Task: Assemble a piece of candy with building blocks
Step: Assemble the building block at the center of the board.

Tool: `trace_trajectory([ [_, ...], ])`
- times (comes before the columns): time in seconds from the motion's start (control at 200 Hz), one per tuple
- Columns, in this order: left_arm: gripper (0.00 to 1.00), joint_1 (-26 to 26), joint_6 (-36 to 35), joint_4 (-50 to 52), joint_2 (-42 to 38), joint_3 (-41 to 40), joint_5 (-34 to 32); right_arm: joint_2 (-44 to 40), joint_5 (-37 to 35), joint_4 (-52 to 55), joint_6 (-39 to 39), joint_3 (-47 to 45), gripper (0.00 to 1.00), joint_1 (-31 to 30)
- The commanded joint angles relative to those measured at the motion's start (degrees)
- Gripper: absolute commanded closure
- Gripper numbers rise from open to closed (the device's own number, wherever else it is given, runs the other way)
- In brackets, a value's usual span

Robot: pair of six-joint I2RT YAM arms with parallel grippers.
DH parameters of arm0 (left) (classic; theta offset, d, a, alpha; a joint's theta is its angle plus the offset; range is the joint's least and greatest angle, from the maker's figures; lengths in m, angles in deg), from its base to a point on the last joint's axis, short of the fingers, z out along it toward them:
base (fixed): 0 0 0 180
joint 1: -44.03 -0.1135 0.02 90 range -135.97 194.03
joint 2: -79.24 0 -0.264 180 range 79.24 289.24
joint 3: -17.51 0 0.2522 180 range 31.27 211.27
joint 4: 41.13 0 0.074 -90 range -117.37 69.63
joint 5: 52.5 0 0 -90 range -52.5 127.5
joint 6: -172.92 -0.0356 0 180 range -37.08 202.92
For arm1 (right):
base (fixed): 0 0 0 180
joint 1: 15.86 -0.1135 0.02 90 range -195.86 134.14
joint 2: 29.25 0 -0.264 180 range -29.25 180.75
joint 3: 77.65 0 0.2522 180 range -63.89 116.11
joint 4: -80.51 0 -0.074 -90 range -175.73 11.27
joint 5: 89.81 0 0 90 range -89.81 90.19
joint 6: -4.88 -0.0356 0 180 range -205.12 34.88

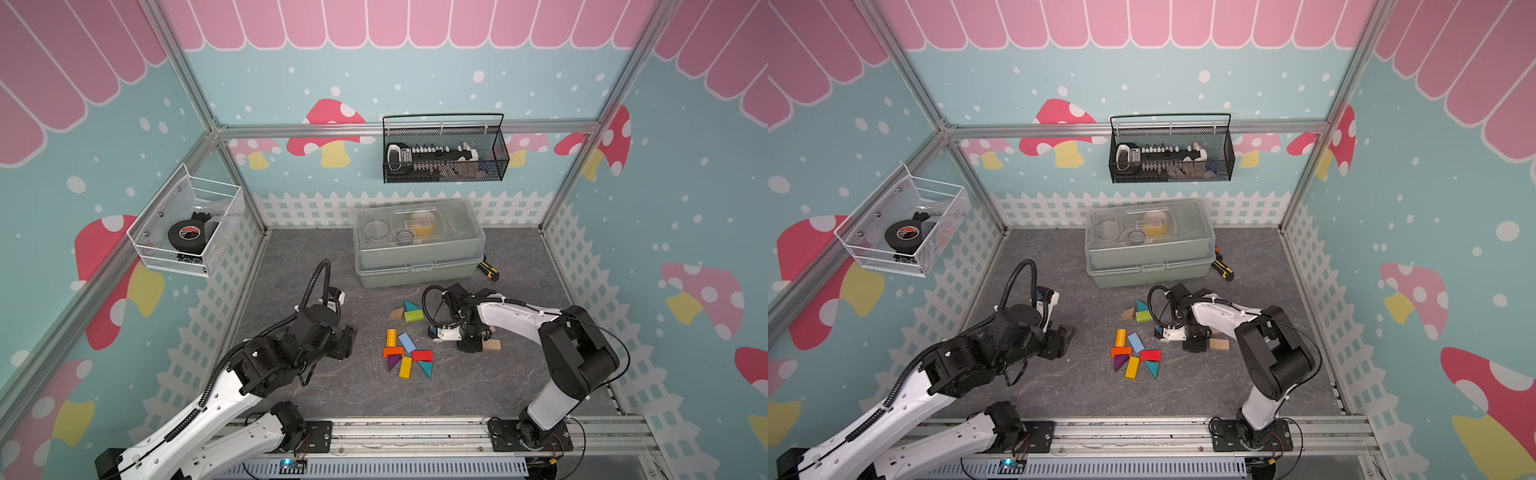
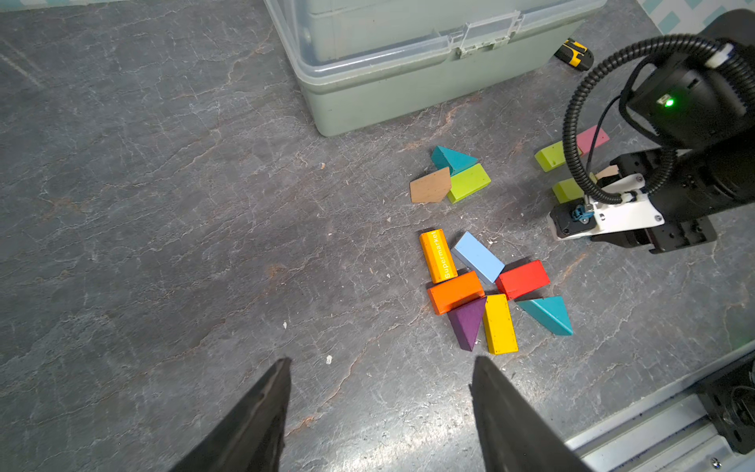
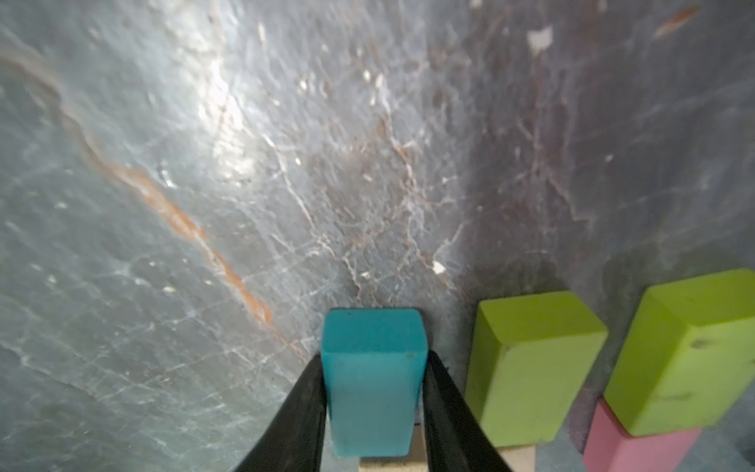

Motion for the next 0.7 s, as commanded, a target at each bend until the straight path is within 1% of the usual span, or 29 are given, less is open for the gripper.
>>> trace_trajectory([
  [0.0,0.31,0.4,-0.2,0.8,0.1,-0.4,-1.1,0.3,-0.5,0.7,0.8,-0.7,0.60,0.3],
  [0.105,0.31,0.6,-0.1,0.8,0.3,-0.4,-1.2,-0.5,0.6,0.6,-0.1,-0.3,0.60,0.3],
  [0.25,0.31,1.0,0.1,0.8,0.7,-0.4,-1.3,-4.4,2.9,0.6,-1.7,0.1,0.57,0.3],
  [0.39,0.31,1.0,0.4,0.8,2.3,0.4,-1.4,-10.7,6.5,-0.3,-4.5,0.2,0.53,0.3],
  [0.45,0.31,1.0,0.6,0.8,3.5,1.4,-0.7,-14.1,7.9,-1.1,-6.8,0.2,0.52,0.3],
  [0.575,0.31,1.1,3.2,-1.5,6.8,3.2,2.1,-21.2,9.9,-5.3,-15.7,-1.3,0.50,2.1],
  [0.635,0.31,2.2,4.7,-6.0,8.8,2.4,4.3,-24.7,9.9,-9.1,-23.3,-3.5,0.48,3.7],
  [0.695,0.31,5.0,6.2,-12.1,11.7,1.0,3.9,-27.5,8.2,-12.9,-32.7,-6.3,0.47,5.6],
])
